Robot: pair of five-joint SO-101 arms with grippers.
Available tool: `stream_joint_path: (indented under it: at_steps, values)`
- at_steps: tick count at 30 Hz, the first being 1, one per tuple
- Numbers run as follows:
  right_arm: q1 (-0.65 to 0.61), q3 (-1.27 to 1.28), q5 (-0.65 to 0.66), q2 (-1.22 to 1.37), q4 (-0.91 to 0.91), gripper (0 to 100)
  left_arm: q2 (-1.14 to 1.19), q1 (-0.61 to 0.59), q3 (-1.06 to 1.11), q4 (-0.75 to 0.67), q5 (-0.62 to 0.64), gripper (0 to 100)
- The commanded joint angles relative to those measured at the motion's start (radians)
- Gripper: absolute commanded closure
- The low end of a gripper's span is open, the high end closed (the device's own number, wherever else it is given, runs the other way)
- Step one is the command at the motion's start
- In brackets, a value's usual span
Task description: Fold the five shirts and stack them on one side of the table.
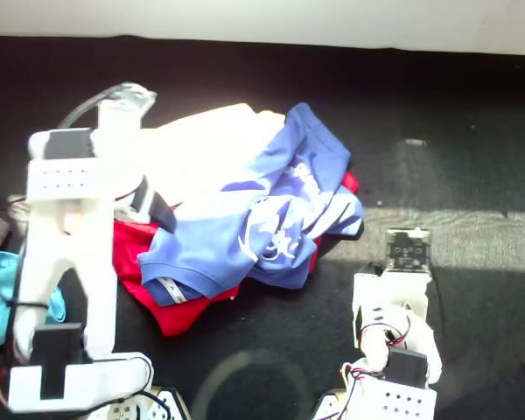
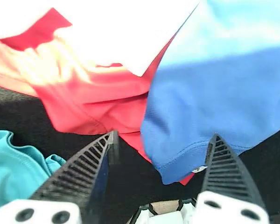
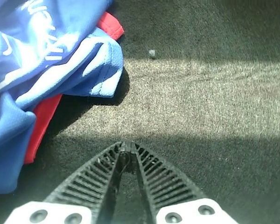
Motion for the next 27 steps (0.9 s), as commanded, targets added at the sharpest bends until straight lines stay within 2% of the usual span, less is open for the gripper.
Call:
stream_joint_path:
  at_steps: [1, 6, 11, 22, 24, 27]
  values:
    - [-0.03, 0.05, 0.091, -0.004, -0.022, 99.0, 0.031, 0.031, -0.004, -0.044, 0.008, 70]
    - [-0.045, -0.024, 0.092, 0.004, -0.002, 96.4, 0.056, 0.068, 0.007, -0.167, 0.097, 70]
    - [-0.044, -0.196, 0.092, 0.005, 0.087, 75.5, 0.147, 0.148, 0.004, -0.181, 0.098, 70]
    - [-0.028, -0.545, 0.092, 0.01, 0.133, 77.6, 0.452, 0.16, -0.004, -0.304, 0.095, 71]
    - [-0.027, -0.578, 0.092, 0.012, 0.133, 77.6, 0.46, 0.156, -0.004, -0.299, 0.095, 76]
    - [-0.027, -0.653, 0.092, 0.067, 0.133, 77.6, 0.443, 0.14, -0.004, -0.281, 0.095, 99]
